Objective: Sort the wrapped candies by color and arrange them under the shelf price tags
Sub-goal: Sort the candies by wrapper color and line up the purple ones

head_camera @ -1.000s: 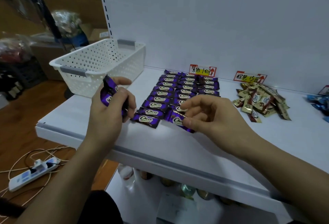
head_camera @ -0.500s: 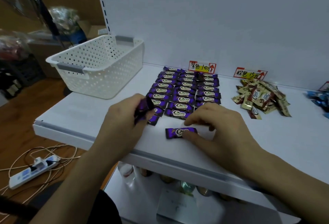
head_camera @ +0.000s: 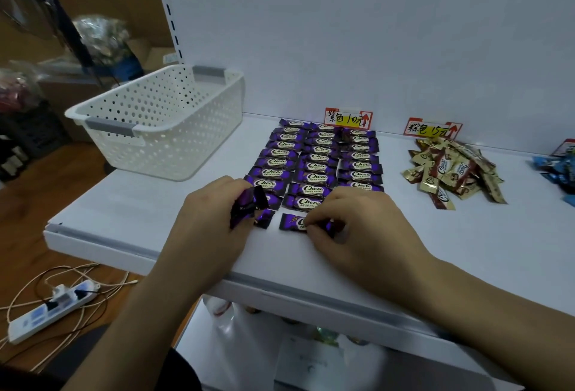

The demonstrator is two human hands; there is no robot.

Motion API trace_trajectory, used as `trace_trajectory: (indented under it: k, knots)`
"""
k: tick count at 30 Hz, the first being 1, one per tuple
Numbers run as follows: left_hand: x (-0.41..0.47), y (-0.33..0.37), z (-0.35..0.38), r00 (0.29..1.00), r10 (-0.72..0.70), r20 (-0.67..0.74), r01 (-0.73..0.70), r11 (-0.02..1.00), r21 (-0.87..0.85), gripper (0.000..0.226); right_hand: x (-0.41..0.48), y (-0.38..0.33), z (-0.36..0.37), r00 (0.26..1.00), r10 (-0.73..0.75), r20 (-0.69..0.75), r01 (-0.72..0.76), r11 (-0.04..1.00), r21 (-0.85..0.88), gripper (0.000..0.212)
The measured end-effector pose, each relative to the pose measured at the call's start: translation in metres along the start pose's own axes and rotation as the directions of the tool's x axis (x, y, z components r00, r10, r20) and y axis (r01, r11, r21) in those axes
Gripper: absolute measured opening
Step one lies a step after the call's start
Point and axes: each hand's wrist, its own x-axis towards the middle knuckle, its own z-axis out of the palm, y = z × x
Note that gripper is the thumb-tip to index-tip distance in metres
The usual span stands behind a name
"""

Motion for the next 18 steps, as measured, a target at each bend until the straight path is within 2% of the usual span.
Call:
trace_trajectory:
  k: [14,18]
  knots:
    - [0.002,0.0043,0.0042,0.999,0.003,-0.035,-0.004,1.0,-0.013,0.018,-0.0009,0.0004,0.0061,0.999,0.002,-0.052,-0.003,1.0,-0.021,0.013]
    - [0.0015,0.0065,0.0005,0.996,0.029,-0.085,-0.036,0.996,-0.085,0.015,-0.0006,-0.0052,0.0005,0.986,-0.014,-0.164,0.018,1.0,0.025,0.018]
